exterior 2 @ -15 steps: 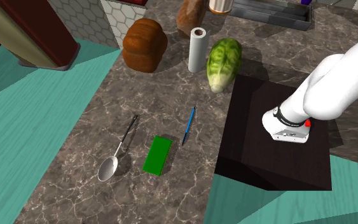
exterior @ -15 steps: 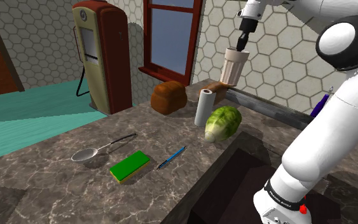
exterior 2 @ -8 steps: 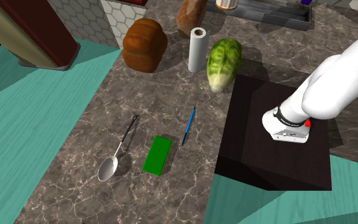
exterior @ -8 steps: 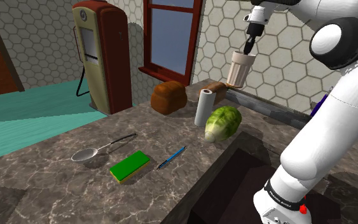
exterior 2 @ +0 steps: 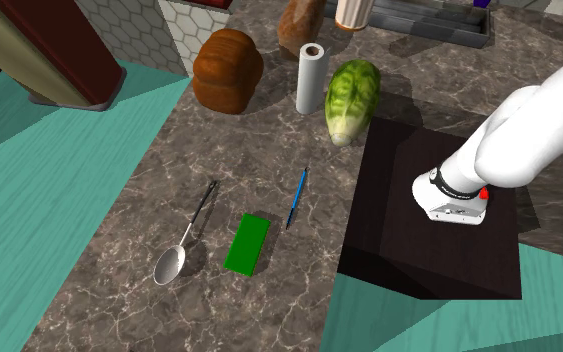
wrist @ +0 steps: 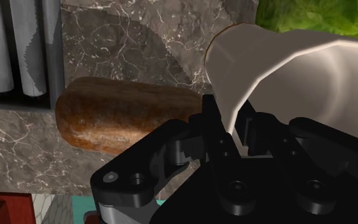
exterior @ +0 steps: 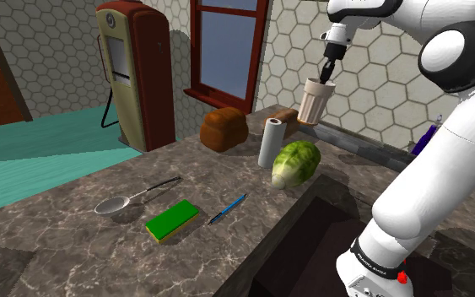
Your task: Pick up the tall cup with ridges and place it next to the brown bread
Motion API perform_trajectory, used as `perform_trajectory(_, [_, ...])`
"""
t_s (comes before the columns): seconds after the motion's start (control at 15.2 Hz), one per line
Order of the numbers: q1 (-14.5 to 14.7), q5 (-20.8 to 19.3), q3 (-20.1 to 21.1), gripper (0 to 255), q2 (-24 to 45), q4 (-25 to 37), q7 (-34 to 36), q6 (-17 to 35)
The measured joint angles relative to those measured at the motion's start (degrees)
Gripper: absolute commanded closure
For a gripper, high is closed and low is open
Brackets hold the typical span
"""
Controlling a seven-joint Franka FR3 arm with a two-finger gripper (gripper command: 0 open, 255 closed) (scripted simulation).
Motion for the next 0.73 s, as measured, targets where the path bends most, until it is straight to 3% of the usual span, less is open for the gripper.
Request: perform_trajectory(0.73, [0.16, -0.43, 0.26, 255, -1.3, -9.81, -0.1, 8.61])
